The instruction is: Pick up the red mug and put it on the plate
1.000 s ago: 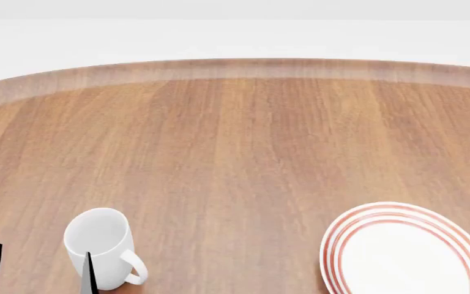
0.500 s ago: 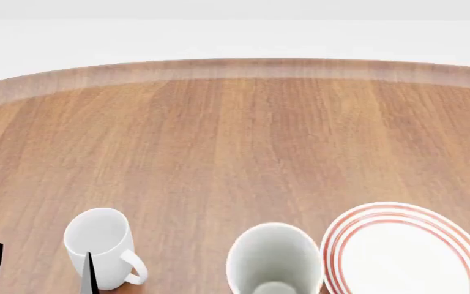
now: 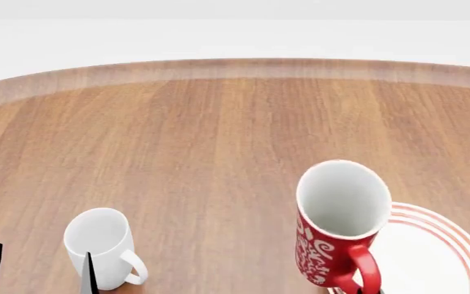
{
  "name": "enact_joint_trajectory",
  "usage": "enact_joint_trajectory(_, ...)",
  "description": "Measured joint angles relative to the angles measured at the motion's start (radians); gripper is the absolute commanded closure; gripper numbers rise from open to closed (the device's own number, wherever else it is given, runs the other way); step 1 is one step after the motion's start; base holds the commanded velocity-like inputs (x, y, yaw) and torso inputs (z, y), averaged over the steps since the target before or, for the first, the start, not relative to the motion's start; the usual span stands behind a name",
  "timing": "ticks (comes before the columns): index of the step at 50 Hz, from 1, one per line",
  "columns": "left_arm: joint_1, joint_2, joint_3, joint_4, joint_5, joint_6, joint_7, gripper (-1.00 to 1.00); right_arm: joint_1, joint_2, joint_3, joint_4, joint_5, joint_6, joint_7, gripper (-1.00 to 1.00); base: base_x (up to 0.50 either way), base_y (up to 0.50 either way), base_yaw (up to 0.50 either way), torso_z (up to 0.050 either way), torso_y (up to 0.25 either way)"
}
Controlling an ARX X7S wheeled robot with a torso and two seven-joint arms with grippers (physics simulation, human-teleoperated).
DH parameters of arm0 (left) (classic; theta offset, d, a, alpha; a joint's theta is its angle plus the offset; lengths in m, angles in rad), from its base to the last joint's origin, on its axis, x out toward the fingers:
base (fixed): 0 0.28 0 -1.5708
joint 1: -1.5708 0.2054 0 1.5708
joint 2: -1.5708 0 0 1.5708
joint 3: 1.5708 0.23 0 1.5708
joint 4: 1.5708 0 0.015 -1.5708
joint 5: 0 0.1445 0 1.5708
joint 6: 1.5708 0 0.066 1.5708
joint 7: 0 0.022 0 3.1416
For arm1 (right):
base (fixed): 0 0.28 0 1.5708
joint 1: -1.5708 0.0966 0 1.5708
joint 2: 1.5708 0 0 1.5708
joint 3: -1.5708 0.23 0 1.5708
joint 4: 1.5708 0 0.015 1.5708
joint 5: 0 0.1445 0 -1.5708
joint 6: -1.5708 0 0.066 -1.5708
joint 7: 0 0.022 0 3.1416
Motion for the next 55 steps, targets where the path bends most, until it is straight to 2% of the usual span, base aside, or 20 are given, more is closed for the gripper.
enact_joint_trajectory(38, -0.004, -0.002, 0.005, -0.007, 0.006, 0.013, -0.013, -1.0, 0.242, 0.036, 0.028, 0.11, 0.233, 0.13, 0.155, 1.0, 0.0, 0.0, 0.0, 0.0, 0.0)
enact_joint_trajectory(45, -0.004, -0.003, 0.006, -0.007, 0.005, 0.013, -0.014, -1.0, 0.254, 0.046, 0.035, 0.117, 0.244, 0.134, 0.15, 1.0, 0.0, 0.0, 0.0, 0.0, 0.0)
enact_joint_trajectory(55, -0.005, -0.005, 0.01, -0.004, 0.003, 0.008, -0.013, -1.0, 0.251, 0.103, 0.073, 0.171, 0.276, 0.096, 0.061, 1.0, 0.0, 0.0, 0.0, 0.0, 0.0)
